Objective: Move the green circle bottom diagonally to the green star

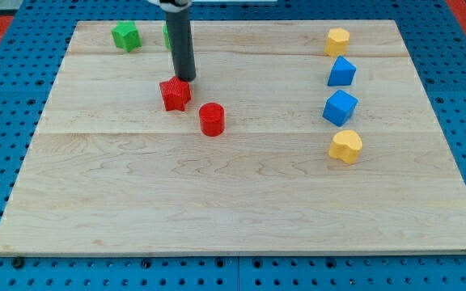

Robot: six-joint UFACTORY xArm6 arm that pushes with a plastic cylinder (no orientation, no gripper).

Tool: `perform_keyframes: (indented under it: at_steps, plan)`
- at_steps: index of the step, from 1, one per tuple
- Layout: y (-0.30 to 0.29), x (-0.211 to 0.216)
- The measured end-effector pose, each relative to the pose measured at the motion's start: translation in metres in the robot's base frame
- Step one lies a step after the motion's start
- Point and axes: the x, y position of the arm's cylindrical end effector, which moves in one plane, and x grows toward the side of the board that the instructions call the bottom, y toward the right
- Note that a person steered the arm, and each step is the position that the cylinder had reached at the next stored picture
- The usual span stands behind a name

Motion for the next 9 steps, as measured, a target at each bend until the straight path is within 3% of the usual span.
perform_keyframes:
  at_steps: [1,2,3,4,6,9]
  plan:
    - [-0.001,-0.027]
    - [0.048,-0.059]
    - [0.059,-0.1]
    - [0.011,-0.117]
    - [-0.068,-0.068]
    - [-0.004,-0.034]
